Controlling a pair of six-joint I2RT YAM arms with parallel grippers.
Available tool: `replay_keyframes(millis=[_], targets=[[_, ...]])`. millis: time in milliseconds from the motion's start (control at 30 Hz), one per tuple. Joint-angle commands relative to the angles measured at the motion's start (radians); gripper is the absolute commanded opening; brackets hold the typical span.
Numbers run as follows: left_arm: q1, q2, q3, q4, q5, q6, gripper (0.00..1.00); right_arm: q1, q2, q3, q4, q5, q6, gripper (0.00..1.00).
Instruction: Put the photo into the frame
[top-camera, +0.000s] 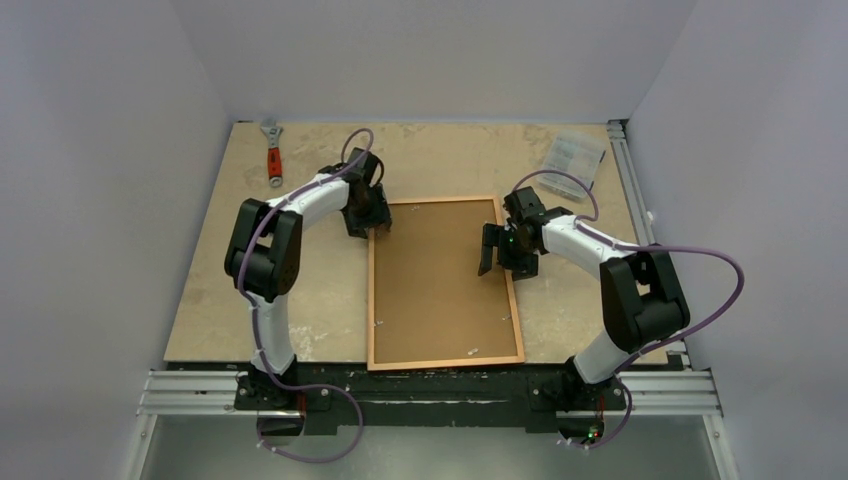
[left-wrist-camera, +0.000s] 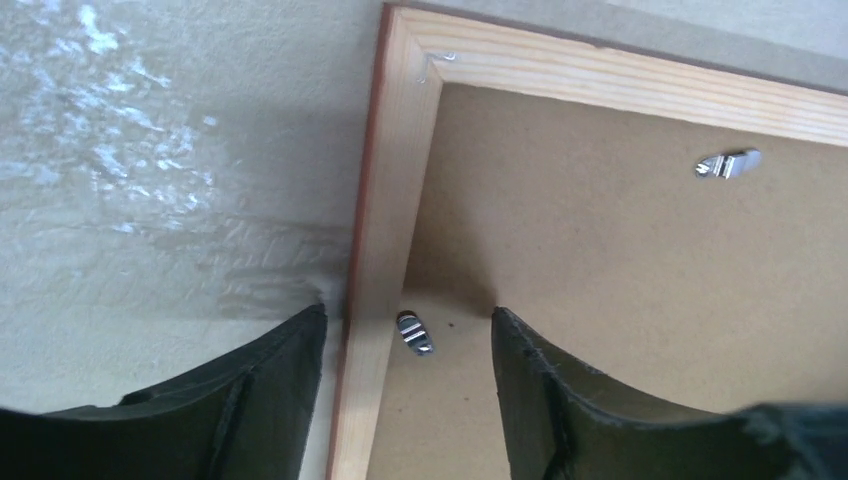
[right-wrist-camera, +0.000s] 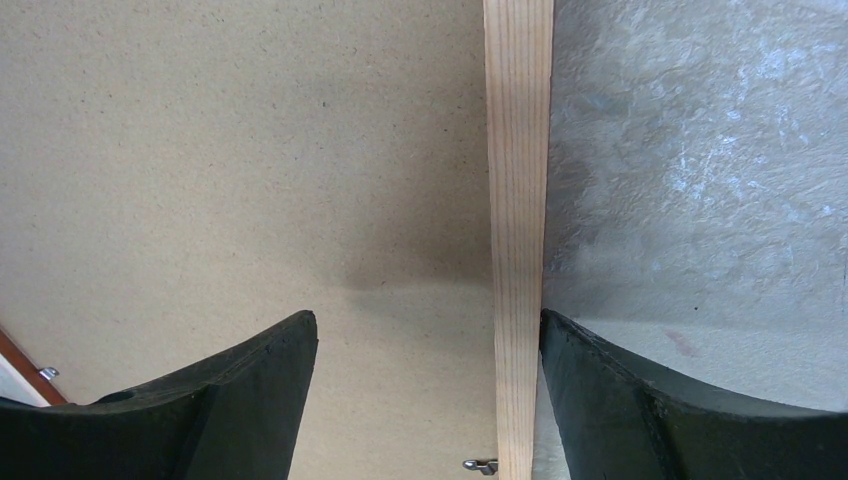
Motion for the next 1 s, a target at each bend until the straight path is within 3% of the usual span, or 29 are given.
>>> replay_keyframes(millis=[0, 67, 333, 533, 633, 767, 833, 967], targets=[[0.008, 0.038, 0.040, -0.004, -0.008, -0.009, 0.57, 0.000, -0.001, 0.018, 0.026, -0.040, -0.010, 0.79], [0.008, 0.039, 0.036, -0.010, -0.028, 0.000, 0.51, 0.000, 0.000, 0.018, 0.026, -0.040, -0.010, 0.79], [0.008, -0.001, -0.029, 0.001, -0.034, 0.017, 0.06, 0.000, 0.012, 0.030, 0.031, -0.057, -0.007, 0.79], [0.008, -0.018, -0.039, 0.017, 0.008, 0.021, 0.00, 0.000, 0.008, 0.040, 0.028, -0.063, -0.005, 0.79], [0.008, -0.049, -0.043, 0.017, 0.032, 0.017, 0.16, -0.001, -0.002, 0.035, 0.022, -0.066, -0.008, 0.79], [0.022, -0.131, -0.090, 0.049, 0.106, -0.006, 0.60, 0.000, -0.016, 0.021, 0.024, -0.052, -0.010, 0.79], [0.034, -0.175, -0.130, 0.075, 0.149, -0.025, 0.78, -0.004, 0.001, 0.037, 0.014, -0.024, -0.014, 0.80], [0.041, -0.249, -0.207, 0.089, 0.193, -0.047, 0.90, -0.035, 0.038, 0.096, 0.003, 0.009, -0.022, 0.81]])
